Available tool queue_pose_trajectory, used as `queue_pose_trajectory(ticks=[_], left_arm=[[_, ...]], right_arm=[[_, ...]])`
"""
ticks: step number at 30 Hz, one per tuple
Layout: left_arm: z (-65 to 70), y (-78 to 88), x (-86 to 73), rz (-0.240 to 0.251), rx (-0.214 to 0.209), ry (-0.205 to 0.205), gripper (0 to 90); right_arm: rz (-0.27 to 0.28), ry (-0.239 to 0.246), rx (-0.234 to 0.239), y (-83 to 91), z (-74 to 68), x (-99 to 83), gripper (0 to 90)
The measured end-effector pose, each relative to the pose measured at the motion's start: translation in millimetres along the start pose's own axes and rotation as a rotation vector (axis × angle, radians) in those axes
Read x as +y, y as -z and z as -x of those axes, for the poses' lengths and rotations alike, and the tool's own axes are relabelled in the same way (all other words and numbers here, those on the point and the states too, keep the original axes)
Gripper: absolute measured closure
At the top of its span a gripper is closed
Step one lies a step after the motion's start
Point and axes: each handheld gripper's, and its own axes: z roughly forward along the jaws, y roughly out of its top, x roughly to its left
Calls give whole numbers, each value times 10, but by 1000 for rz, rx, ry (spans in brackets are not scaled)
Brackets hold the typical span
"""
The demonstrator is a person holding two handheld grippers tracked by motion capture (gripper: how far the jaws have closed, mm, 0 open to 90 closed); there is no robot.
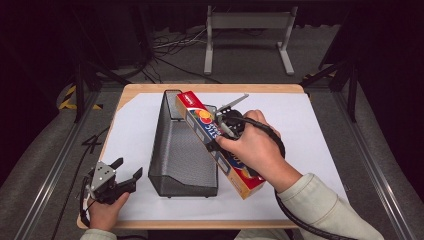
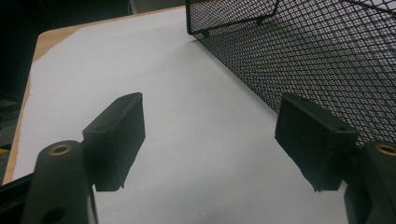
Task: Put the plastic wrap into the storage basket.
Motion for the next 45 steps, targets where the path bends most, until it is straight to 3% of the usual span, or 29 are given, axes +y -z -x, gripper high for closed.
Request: queue_pose_trajectory(ticks=[5, 23, 45], left_arm=[[1, 1, 2, 1, -1, -2, 251], [15, -19, 2, -5, -2, -13, 252], [23, -36, 4, -15, -2, -20, 253]], right_arm=[[5, -26, -36, -133, -68, 53, 400], [-66, -78, -28, -501, -216, 134, 399], [-164, -48, -110, -859, -259, 158, 396]])
